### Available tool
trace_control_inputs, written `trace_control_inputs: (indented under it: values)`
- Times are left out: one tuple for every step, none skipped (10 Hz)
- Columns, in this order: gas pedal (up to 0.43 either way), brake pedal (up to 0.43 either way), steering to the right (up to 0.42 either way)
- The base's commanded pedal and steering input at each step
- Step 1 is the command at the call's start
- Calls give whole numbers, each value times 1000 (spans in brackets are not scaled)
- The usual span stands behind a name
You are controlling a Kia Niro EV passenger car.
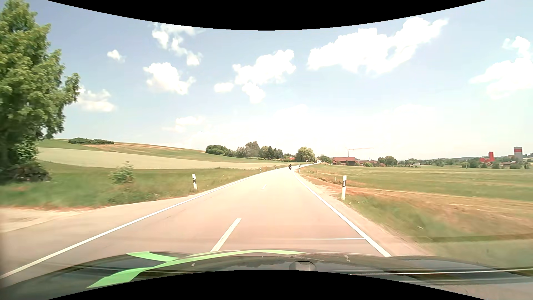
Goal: Follow the waypoints while adhering to traffic rules and regulations
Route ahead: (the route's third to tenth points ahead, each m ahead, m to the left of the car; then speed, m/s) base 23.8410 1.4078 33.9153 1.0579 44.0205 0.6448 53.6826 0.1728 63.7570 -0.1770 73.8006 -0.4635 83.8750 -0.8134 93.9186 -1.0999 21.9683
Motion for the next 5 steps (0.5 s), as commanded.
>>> trace_control_inputs:
  values:
    - [331,0,-1]
    - [331,0,0]
    - [331,0,0]
    - [331,0,2]
    - [331,0,3]
